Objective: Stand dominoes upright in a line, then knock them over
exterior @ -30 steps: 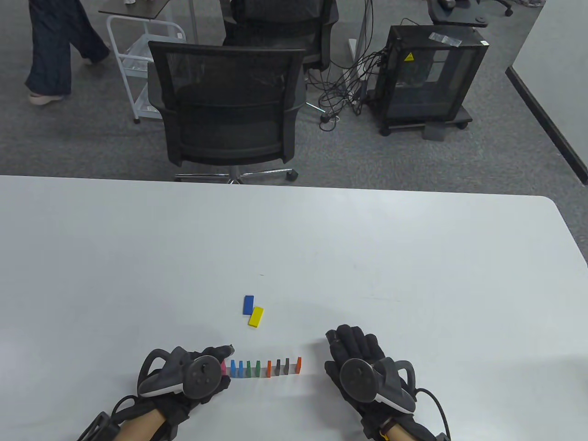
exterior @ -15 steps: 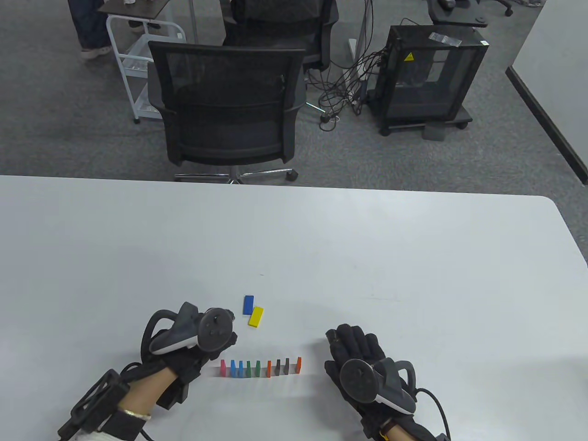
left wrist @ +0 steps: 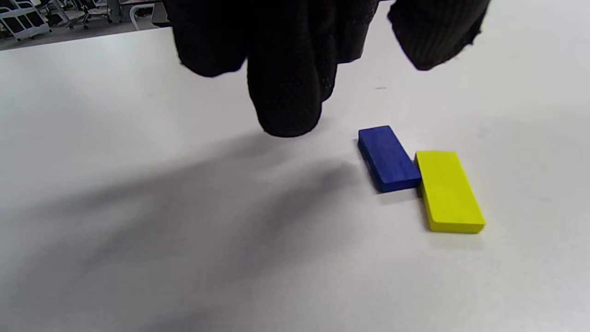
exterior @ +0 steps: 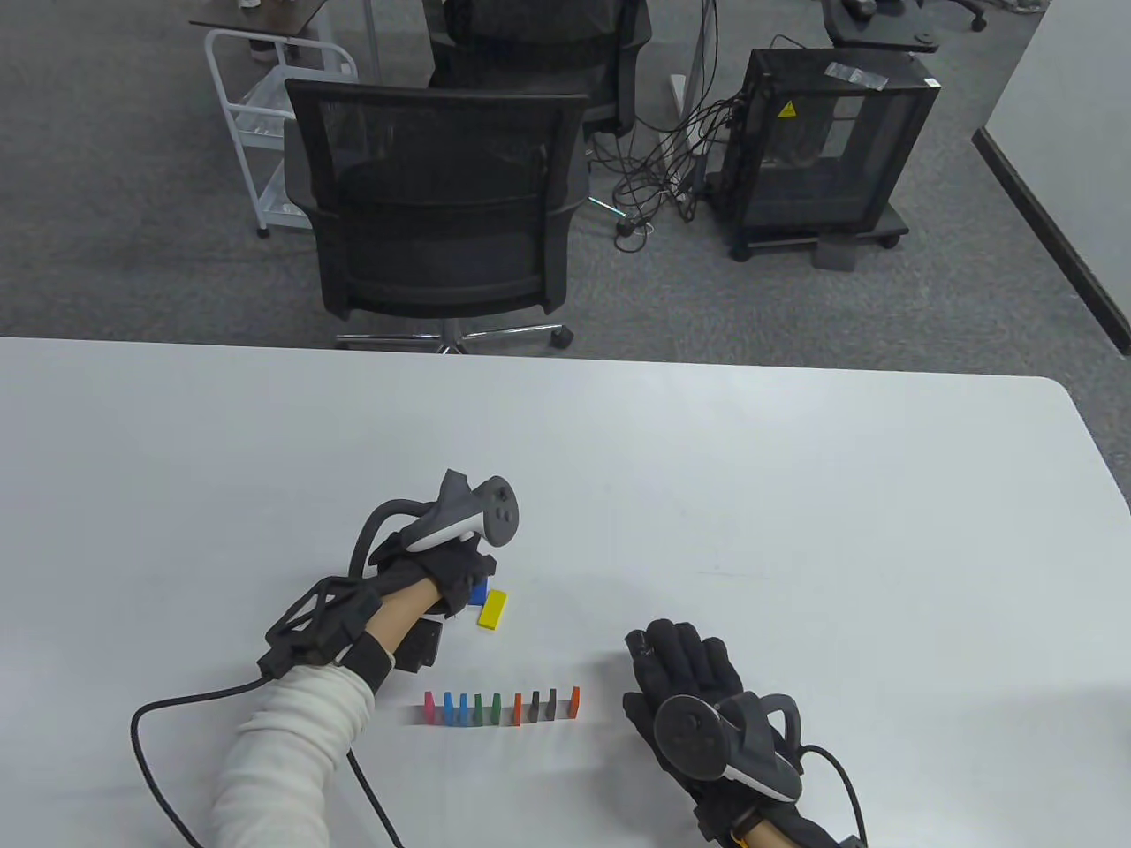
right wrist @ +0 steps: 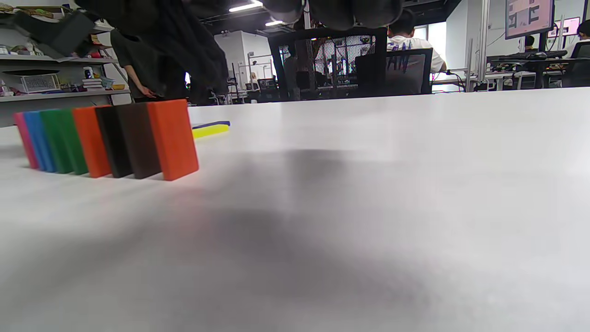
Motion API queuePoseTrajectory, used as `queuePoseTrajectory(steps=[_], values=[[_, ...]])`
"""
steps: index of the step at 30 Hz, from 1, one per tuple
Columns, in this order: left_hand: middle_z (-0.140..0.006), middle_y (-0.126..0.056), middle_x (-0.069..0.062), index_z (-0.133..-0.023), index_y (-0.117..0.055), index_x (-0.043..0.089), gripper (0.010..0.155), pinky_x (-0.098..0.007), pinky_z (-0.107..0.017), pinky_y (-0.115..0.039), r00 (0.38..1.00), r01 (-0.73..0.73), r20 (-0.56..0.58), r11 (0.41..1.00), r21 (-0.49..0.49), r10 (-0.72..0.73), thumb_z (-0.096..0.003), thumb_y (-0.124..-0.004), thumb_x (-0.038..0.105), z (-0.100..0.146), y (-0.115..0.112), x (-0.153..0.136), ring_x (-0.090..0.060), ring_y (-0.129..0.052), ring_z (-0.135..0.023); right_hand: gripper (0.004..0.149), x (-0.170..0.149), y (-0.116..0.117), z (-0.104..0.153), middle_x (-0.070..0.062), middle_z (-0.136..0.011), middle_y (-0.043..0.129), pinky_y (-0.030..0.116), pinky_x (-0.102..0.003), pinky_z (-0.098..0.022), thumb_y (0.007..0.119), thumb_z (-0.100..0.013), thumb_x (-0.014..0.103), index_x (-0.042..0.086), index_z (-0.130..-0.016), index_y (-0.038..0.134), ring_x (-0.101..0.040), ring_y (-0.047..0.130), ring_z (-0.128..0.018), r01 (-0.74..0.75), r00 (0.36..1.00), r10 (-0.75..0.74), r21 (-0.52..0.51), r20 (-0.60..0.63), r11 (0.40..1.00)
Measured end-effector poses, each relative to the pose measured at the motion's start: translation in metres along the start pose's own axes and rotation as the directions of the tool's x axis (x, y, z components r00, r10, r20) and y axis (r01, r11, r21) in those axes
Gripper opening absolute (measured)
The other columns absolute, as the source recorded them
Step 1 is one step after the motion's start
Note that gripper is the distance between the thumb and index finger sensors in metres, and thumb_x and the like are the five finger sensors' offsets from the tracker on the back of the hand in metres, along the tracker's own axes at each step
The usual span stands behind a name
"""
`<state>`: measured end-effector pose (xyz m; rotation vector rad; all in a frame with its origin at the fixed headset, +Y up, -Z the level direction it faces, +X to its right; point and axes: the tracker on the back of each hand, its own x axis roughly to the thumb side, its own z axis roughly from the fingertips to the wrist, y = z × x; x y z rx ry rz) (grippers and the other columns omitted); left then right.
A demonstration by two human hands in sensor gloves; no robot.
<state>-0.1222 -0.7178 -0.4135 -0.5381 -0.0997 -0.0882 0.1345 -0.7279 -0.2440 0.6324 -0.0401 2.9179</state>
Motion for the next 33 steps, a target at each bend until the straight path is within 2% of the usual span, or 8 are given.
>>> queuePoseTrajectory(steps=[5,11,23,33], values=[[-0.099,-0.091,-0.016,-0.11,-0.068,0.008,0.061,-0.04,-0.064,-0.08,0.998,0.044,-0.037,0.996,-0.083,-0.047,-0.0661,-0.072,0.05,-0.022,-0.01,0.009,-0.021,-0.105,-0.072,0.066,0.0,0.0,0.0,-0.019,-0.118,0.046,0.037,-0.055,-0.079,0.054,-0.058,0.045,0.011,-0.114,0.053,-0.043,0.05,-0.108,0.0,1.0,0.0,-0.003,0.006,1.0],[-0.095,-0.093,-0.014,-0.107,-0.071,0.009,0.059,-0.038,-0.063,-0.082,0.995,0.065,-0.067,0.992,-0.111,-0.073,-0.0655,-0.073,0.051,-0.034,-0.012,0.013,-0.019,-0.106,-0.068,0.066,0.0,0.0,0.001,-0.019,-0.118,0.046,0.037,-0.055,-0.079,0.054,-0.058,0.045,0.011,-0.114,0.053,-0.043,0.05,-0.108,0.001,1.0,-0.001,-0.002,0.006,1.0],[-0.093,-0.091,-0.014,-0.107,-0.069,0.007,0.06,-0.038,-0.065,-0.08,0.983,0.161,-0.071,0.979,-0.126,-0.171,-0.0652,-0.074,0.05,-0.038,-0.016,0.022,-0.017,-0.105,-0.069,0.066,0.001,0.0,0.001,-0.02,-0.118,0.046,0.037,-0.055,-0.079,0.054,-0.058,0.044,0.011,-0.114,0.054,-0.043,0.051,-0.108,-0.003,1.0,0.003,0.005,0.008,1.0],[-0.09,-0.089,-0.014,-0.108,-0.062,0.006,0.056,-0.037,-0.065,-0.08,0.979,0.19,-0.049,0.975,-0.117,-0.197,-0.0662,-0.075,0.042,-0.034,-0.022,0.022,-0.014,-0.104,-0.064,0.066,0.002,-0.001,0.001,-0.02,-0.118,0.047,0.038,-0.055,-0.079,0.055,-0.058,0.045,0.011,-0.114,0.054,-0.043,0.051,-0.107,-0.003,1.0,0.003,0.001,0.008,1.0]])
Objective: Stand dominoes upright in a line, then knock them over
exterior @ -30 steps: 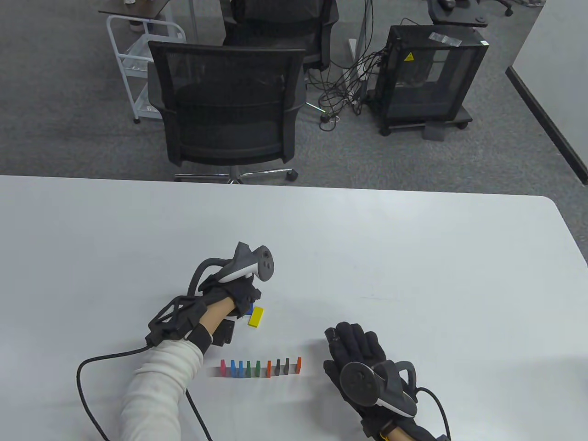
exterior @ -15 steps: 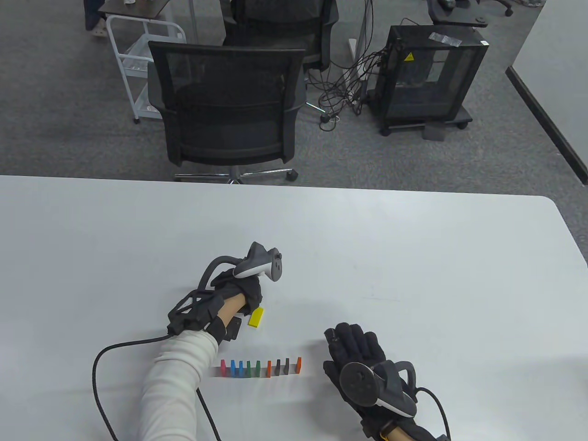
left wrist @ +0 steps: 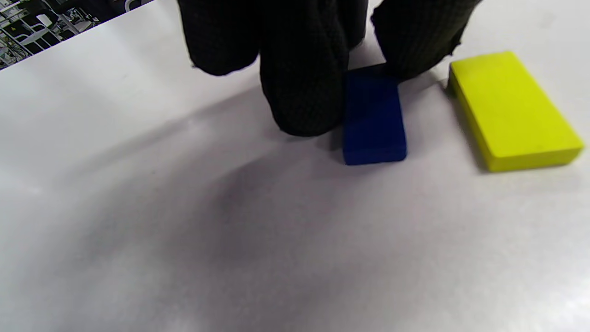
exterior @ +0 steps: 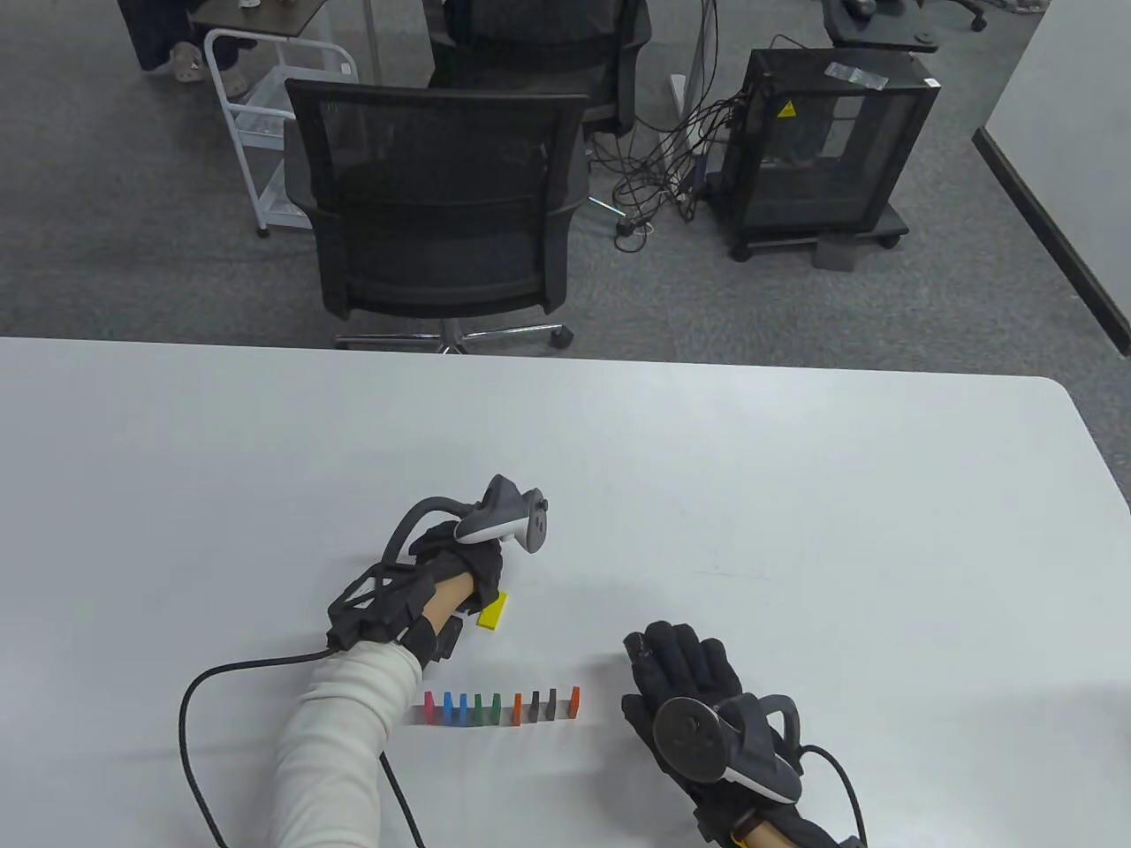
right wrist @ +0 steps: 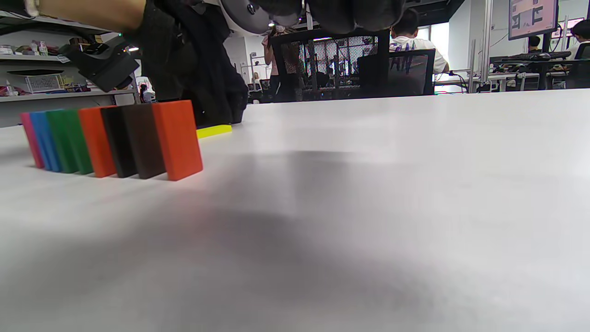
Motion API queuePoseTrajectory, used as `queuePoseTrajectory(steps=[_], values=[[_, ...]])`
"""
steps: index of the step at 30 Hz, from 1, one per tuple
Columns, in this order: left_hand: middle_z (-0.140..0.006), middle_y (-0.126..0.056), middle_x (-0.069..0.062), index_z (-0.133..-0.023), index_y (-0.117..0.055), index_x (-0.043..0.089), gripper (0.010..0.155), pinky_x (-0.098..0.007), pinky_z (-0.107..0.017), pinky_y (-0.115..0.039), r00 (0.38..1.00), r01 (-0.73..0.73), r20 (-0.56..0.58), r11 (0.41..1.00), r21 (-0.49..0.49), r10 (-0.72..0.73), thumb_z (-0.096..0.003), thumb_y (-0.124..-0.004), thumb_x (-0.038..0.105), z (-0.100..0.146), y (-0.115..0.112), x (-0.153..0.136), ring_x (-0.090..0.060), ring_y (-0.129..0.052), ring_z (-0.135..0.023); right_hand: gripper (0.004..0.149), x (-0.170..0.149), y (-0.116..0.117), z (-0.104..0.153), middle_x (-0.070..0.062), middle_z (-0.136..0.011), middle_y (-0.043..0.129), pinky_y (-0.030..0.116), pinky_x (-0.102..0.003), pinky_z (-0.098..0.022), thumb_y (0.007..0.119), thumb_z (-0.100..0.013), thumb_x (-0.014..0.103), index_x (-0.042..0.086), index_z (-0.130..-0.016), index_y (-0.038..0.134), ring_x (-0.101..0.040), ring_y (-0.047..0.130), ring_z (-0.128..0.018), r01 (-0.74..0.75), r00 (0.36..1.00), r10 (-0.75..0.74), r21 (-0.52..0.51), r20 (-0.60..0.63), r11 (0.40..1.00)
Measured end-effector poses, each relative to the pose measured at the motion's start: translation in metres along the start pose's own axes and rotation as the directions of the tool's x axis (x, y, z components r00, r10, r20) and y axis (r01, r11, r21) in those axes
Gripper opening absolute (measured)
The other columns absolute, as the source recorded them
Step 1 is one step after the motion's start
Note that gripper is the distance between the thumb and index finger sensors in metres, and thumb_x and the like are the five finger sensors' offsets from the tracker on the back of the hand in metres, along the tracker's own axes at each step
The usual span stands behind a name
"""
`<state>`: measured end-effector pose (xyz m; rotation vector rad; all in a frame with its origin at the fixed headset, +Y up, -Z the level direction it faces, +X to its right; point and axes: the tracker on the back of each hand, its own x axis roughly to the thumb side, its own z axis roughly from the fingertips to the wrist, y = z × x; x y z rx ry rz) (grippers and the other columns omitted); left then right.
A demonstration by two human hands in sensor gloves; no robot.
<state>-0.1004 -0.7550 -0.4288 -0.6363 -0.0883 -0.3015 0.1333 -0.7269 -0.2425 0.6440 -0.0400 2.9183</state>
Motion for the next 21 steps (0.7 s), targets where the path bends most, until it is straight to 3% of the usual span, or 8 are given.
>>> queuePoseTrajectory(steps=[11,18,21], values=[[-0.095,-0.085,-0.014,-0.113,-0.062,0.004,0.063,-0.038,-0.072,-0.077,0.998,0.01,0.054,0.999,0.045,-0.012,-0.0637,-0.075,0.042,0.015,-0.001,-0.013,-0.017,-0.102,-0.074,0.066,-0.001,-0.001,0.0,-0.02,-0.118,0.047,0.038,-0.055,-0.079,0.055,-0.058,0.045,0.011,-0.114,0.054,-0.043,0.051,-0.107,0.005,1.0,-0.005,-0.007,-0.006,1.0],[-0.098,-0.08,-0.013,-0.111,-0.064,0.009,0.059,-0.038,-0.074,-0.075,0.984,-0.123,0.154,0.975,0.185,0.095,-0.0629,-0.074,0.041,0.049,-0.005,-0.047,-0.017,-0.1,-0.078,0.066,-0.002,-0.002,0.0,-0.02,-0.118,0.047,0.038,-0.055,-0.079,0.055,-0.058,0.045,0.011,-0.114,0.054,-0.043,0.051,-0.107,0.005,1.0,-0.005,-0.01,-0.009,1.0],[-0.099,-0.079,-0.013,-0.11,-0.063,0.009,0.058,-0.038,-0.074,-0.075,0.964,-0.199,0.228,0.94,0.276,0.137,-0.0631,-0.073,0.04,0.075,-0.017,-0.067,-0.017,-0.1,-0.08,0.066,-0.003,-0.002,0.0,-0.019,-0.118,0.047,0.038,-0.055,-0.079,0.055,-0.058,0.045,0.011,-0.114,0.054,-0.043,0.051,-0.107,0.006,1.0,-0.006,-0.007,-0.012,1.0]])
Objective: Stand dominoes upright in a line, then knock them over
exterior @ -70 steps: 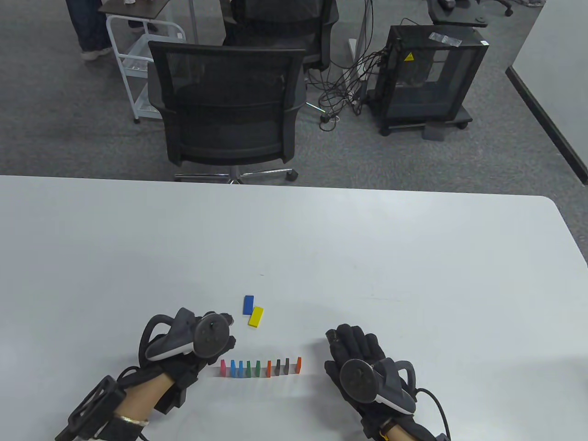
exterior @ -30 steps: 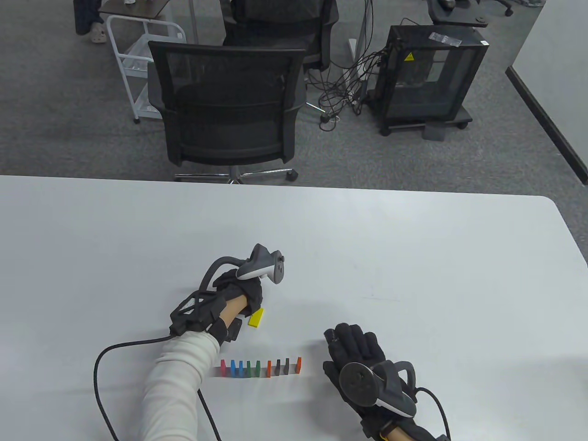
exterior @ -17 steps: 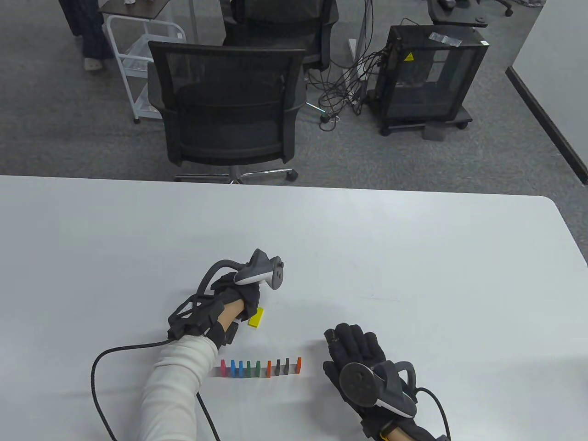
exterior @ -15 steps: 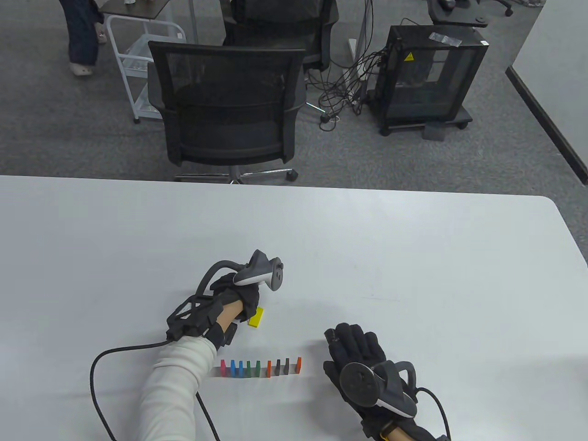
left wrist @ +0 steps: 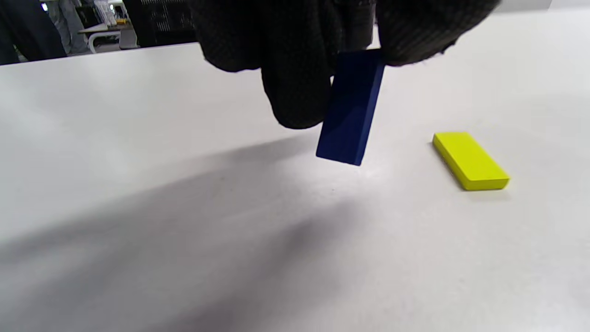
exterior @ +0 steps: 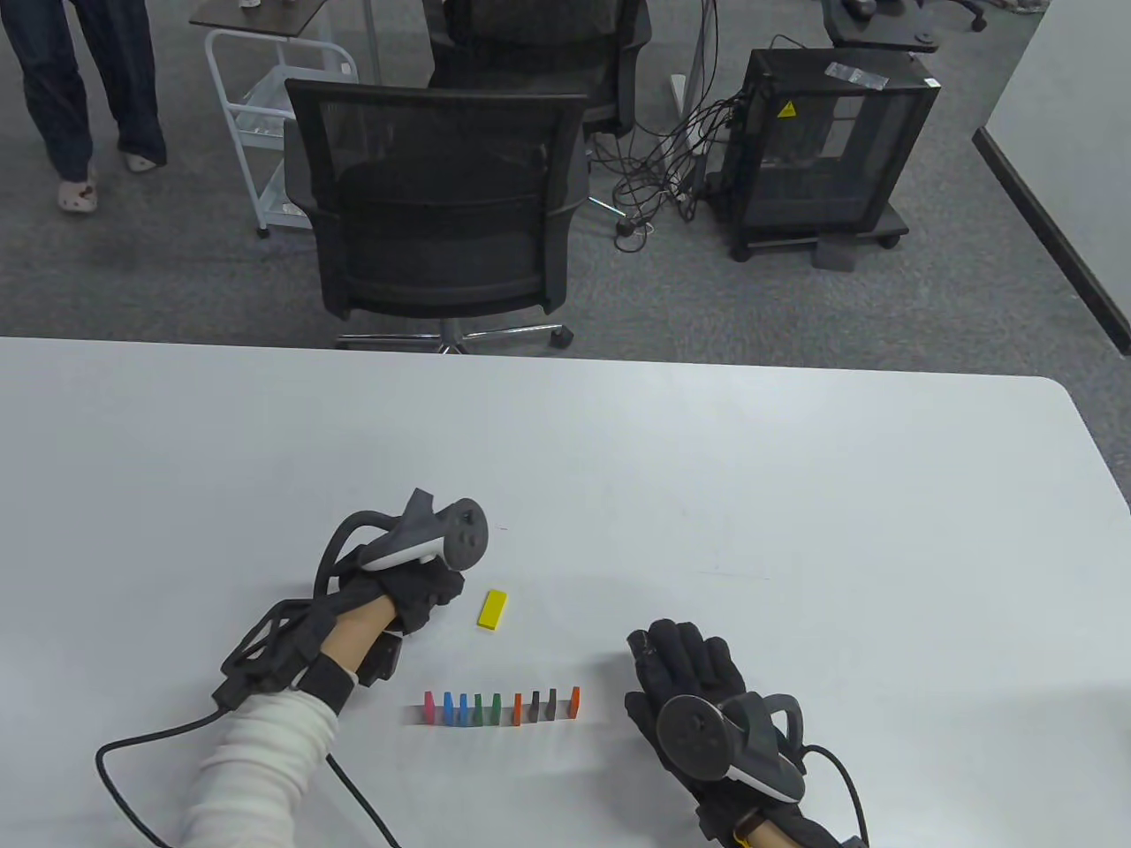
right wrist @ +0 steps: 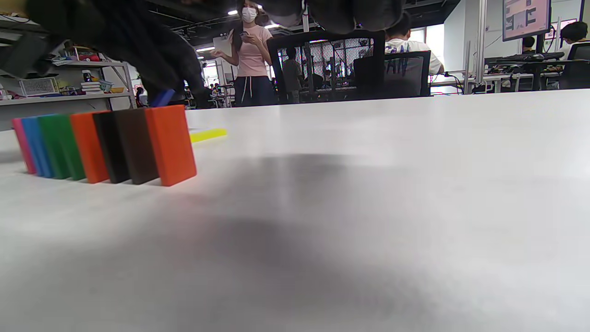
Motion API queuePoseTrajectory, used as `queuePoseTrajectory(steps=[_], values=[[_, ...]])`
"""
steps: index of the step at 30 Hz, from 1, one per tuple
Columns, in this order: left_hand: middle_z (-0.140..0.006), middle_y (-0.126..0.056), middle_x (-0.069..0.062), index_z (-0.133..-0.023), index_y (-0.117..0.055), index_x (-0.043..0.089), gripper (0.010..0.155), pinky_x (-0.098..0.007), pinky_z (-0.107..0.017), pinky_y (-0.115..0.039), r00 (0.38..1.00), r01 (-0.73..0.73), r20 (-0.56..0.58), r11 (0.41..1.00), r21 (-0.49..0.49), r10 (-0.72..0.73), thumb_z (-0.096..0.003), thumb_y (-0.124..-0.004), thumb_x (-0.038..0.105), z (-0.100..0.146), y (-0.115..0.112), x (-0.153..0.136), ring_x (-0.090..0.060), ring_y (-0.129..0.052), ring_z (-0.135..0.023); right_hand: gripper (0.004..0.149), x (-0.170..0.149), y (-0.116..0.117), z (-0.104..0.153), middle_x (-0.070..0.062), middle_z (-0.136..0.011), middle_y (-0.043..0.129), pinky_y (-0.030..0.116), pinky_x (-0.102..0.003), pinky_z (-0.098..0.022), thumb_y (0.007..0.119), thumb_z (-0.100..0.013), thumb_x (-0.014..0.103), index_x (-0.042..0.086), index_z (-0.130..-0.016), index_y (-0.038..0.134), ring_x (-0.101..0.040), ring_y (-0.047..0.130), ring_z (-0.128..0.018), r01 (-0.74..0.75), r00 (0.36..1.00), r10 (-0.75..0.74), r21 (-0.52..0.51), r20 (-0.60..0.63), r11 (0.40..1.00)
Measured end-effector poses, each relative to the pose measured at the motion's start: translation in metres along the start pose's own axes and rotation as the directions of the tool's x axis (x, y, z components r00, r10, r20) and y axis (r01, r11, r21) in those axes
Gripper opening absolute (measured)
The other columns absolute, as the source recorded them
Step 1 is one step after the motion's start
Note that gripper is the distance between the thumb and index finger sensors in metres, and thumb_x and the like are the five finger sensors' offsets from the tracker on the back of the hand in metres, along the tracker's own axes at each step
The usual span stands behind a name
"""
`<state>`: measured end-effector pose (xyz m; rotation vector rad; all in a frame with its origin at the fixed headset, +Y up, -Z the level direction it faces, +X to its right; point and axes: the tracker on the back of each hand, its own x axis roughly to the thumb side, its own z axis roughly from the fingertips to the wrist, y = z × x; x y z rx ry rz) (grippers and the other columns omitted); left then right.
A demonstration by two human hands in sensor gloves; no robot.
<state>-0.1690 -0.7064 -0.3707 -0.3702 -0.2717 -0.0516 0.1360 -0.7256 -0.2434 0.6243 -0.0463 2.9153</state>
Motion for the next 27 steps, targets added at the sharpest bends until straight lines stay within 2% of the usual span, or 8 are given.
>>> queuePoseTrajectory(steps=[6,9,11,17,23,27], values=[[-0.1,-0.079,-0.012,-0.11,-0.063,0.01,0.057,-0.037,-0.074,-0.075,0.989,-0.088,0.135,0.979,0.181,0.064,-0.0633,-0.073,0.04,0.06,-0.014,-0.02,-0.017,-0.099,-0.081,0.066,0.0,0.0,0.0,-0.02,-0.118,0.047,0.038,-0.055,-0.079,0.055,-0.058,0.044,0.011,-0.114,0.054,-0.043,0.051,-0.107,0.0,1.0,0.0,0.005,-0.001,1.0],[-0.1,-0.078,-0.012,-0.11,-0.063,0.01,0.056,-0.037,-0.073,-0.076,0.982,-0.092,0.185,0.966,0.24,0.047,-0.0638,-0.073,0.04,0.084,-0.029,-0.024,-0.017,-0.099,-0.081,0.066,0.0,0.0,0.0,-0.02,-0.118,0.047,0.038,-0.055,-0.079,0.055,-0.058,0.045,0.011,-0.114,0.054,-0.043,0.051,-0.107,-0.002,1.0,0.002,0.01,-0.001,1.0],[-0.1,-0.077,-0.012,-0.11,-0.061,0.011,0.056,-0.036,-0.074,-0.075,0.974,-0.099,0.225,0.965,0.245,0.043,-0.0644,-0.072,0.04,0.097,-0.042,-0.024,-0.017,-0.099,-0.082,0.066,0.0,0.0,0.0,-0.02,-0.118,0.047,0.038,-0.055,-0.079,0.055,-0.058,0.045,0.011,-0.114,0.054,-0.043,0.051,-0.107,-0.002,1.0,0.002,0.012,-0.001,1.0],[-0.101,-0.075,-0.012,-0.11,-0.06,0.012,0.055,-0.036,-0.074,-0.075,0.948,-0.16,0.311,0.944,0.289,0.066,-0.0647,-0.071,0.04,0.113,-0.066,-0.017,-0.017,-0.098,-0.082,0.066,0.0,0.0,-0.001,-0.019,-0.118,0.047,0.038,-0.055,-0.079,0.055,-0.058,0.045,0.011,-0.114,0.054,-0.043,0.051,-0.107,0.0,1.0,0.0,0.018,-0.011,1.0],[-0.102,-0.073,-0.011,-0.11,-0.059,0.012,0.054,-0.036,-0.075,-0.074,0.926,-0.199,0.37,0.932,0.301,0.078,-0.0649,-0.071,0.039,0.117,-0.085,-0.013,-0.017,-0.097,-0.084,0.066,0.0,0.0,-0.001,-0.019,-0.118,0.047,0.038,-0.055,-0.079,0.055,-0.058,0.044,0.011,-0.114,0.054,-0.043,0.051,-0.107,0.0,1.0,0.0,0.025,-0.012,1.0],[-0.103,-0.072,-0.011,-0.11,-0.058,0.013,0.054,-0.036,-0.076,-0.073,0.92,-0.194,0.385,0.938,0.286,0.073,-0.065,-0.071,0.039,0.117,-0.089,-0.013,-0.017,-0.096,-0.086,0.066,-0.001,0.0,-0.001,-0.02,-0.118,0.047,0.038,-0.055,-0.079,0.055,-0.058,0.044,0.011,-0.114,0.055,-0.043,0.051,-0.107,0.003,1.0,-0.002,0.031,-0.017,1.0]])
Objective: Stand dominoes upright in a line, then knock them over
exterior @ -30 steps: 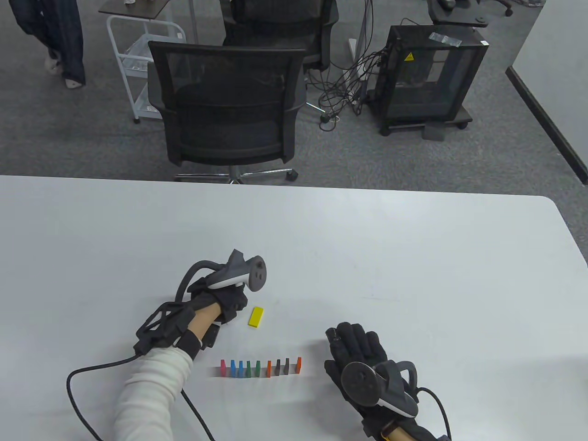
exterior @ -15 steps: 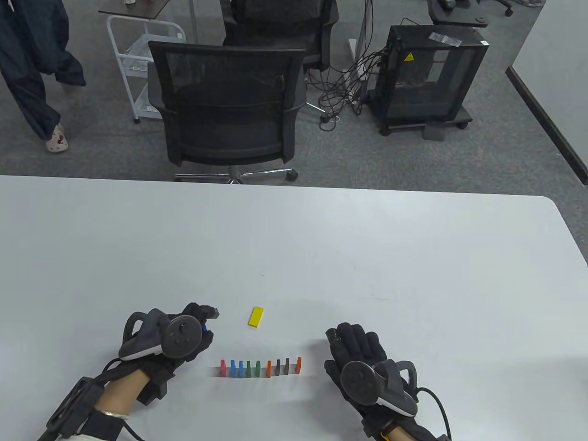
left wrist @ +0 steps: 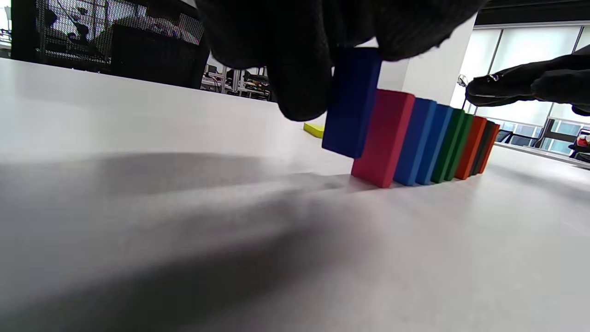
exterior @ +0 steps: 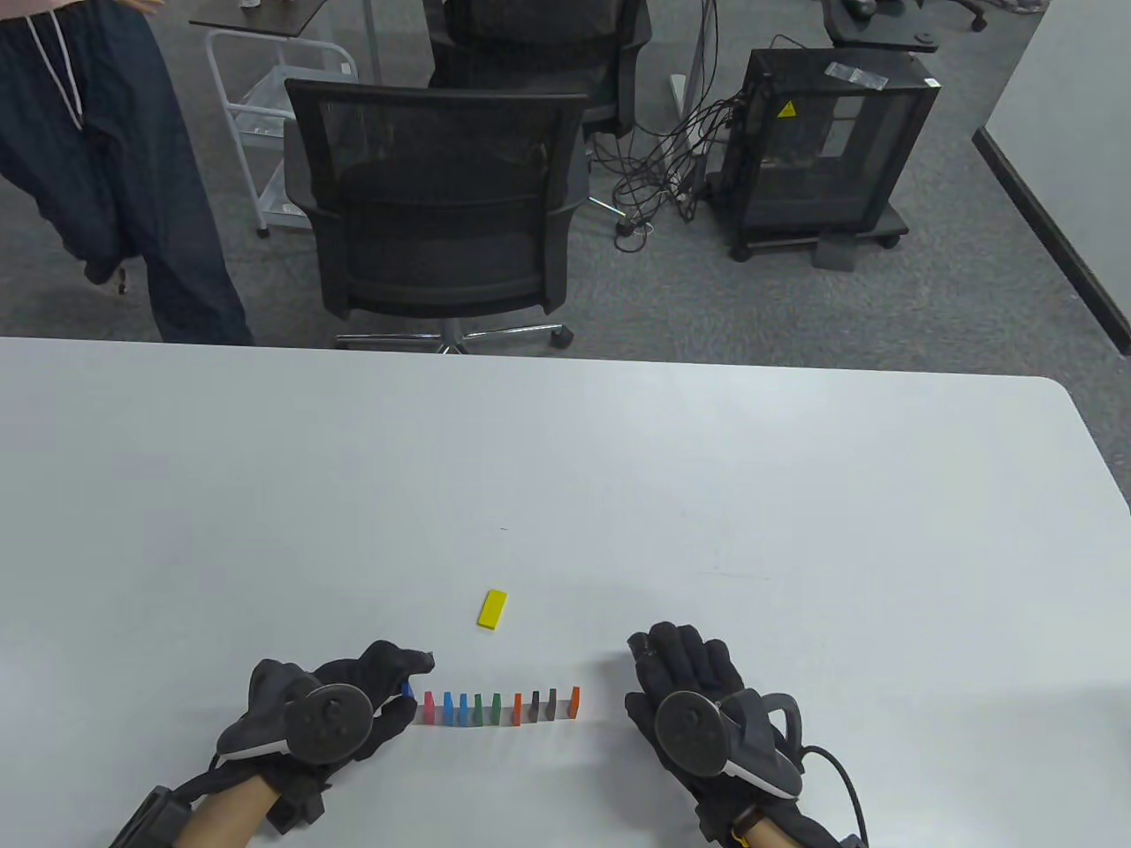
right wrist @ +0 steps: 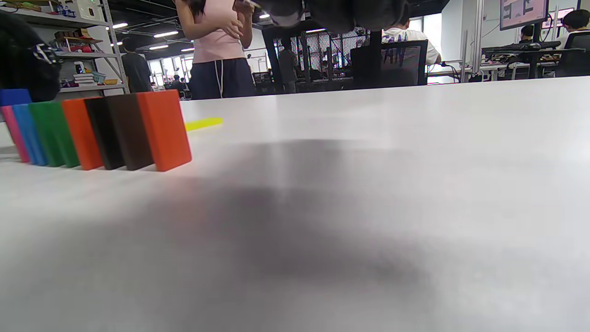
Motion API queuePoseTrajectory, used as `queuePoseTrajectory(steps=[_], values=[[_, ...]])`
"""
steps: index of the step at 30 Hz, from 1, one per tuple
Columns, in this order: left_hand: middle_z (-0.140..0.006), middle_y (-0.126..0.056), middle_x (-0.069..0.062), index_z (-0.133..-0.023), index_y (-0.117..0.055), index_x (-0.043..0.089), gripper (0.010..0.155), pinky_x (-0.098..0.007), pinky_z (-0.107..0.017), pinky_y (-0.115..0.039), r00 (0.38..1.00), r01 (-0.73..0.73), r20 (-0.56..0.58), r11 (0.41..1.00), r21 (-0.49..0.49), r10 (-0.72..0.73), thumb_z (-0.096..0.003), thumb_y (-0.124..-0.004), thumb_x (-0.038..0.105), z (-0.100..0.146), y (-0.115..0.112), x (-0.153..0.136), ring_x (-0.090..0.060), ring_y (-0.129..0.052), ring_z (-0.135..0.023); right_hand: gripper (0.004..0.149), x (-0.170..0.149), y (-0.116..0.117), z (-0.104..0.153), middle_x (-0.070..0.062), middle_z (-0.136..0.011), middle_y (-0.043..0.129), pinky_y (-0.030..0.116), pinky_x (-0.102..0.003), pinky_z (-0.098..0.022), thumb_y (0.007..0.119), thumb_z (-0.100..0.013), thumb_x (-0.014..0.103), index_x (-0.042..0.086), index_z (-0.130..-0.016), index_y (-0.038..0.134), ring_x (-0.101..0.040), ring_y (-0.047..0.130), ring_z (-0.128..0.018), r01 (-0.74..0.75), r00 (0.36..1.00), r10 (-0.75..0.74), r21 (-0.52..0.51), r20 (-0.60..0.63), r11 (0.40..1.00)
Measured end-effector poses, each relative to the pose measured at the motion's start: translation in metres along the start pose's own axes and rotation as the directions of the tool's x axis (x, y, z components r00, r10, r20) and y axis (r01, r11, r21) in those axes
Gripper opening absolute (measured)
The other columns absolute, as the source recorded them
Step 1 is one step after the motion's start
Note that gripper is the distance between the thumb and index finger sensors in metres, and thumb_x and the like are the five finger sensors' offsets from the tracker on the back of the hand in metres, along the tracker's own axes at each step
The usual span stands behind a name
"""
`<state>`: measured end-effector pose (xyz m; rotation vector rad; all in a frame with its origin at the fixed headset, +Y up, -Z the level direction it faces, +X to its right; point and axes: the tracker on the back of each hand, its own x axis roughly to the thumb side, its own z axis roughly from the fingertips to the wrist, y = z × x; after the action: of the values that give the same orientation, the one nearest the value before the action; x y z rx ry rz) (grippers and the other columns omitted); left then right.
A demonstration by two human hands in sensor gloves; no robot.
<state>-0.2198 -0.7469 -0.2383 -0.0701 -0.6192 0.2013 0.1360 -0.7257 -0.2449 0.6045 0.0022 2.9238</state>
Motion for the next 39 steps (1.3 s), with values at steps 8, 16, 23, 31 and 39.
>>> queuePoseTrajectory(steps=[8,16,23,31,39], values=[[-0.104,-0.071,-0.01,-0.111,-0.057,0.013,0.054,-0.037,-0.077,-0.072,1.0,0.007,0.021,1.0,-0.028,-0.006,-0.065,-0.072,0.038,-0.001,-0.007,0.0,-0.018,-0.095,-0.087,0.066,-0.001,0.0,0.0,-0.019,-0.117,0.047,0.038,-0.055,-0.079,0.055,-0.058,0.044,0.01,-0.114,0.055,-0.043,0.051,-0.107,0.001,1.0,-0.001,0.001,-0.005,1.0],[-0.104,-0.071,-0.01,-0.111,-0.057,0.013,0.054,-0.037,-0.077,-0.071,0.999,0.025,0.03,0.999,-0.038,-0.023,-0.0651,-0.071,0.038,-0.002,-0.009,0.002,-0.018,-0.095,-0.088,0.066,-0.001,0.0,-0.001,-0.02,-0.117,0.047,0.038,-0.055,-0.079,0.055,-0.058,0.044,0.011,-0.114,0.055,-0.043,0.051,-0.107,0.004,1.0,-0.004,0.008,-0.007,1.0],[-0.105,-0.07,-0.01,-0.112,-0.055,0.013,0.056,-0.038,-0.078,-0.07,0.999,0.026,0.031,0.999,-0.047,-0.025,-0.0653,-0.071,0.039,-0.003,-0.01,0.002,-0.017,-0.094,-0.088,0.066,-0.001,0.0,-0.001,-0.019,-0.117,0.047,0.038,-0.055,-0.079,0.055,-0.058,0.044,0.011,-0.114,0.055,-0.043,0.051,-0.107,0.003,1.0,-0.003,0.009,-0.006,1.0],[-0.106,-0.069,-0.01,-0.113,-0.054,0.013,0.057,-0.038,-0.079,-0.068,0.999,0.041,0.035,0.997,-0.07,-0.039,-0.0653,-0.071,0.039,-0.003,-0.013,0.003,-0.018,-0.093,-0.09,0.066,-0.001,0.001,-0.001,-0.02,-0.117,0.047,0.038,-0.055,-0.079,0.055,-0.058,0.044,0.011,-0.114,0.055,-0.043,0.051,-0.107,0.005,1.0,-0.005,0.014,-0.009,1.0],[-0.108,-0.066,-0.012,-0.115,-0.052,0.012,0.061,-0.04,-0.08,-0.066,0.998,0.049,0.032,0.994,-0.097,-0.046,-0.0652,-0.072,0.041,-0.002,-0.014,0.004,-0.019,-0.091,-0.093,0.065,-0.001,0.001,-0.001,-0.019,-0.117,0.047,0.038,-0.055,-0.079,0.055,-0.058,0.044,0.011,-0.114,0.055,-0.043,0.051,-0.107,0.005,1.0,-0.005,0.015,-0.009,1.0]])
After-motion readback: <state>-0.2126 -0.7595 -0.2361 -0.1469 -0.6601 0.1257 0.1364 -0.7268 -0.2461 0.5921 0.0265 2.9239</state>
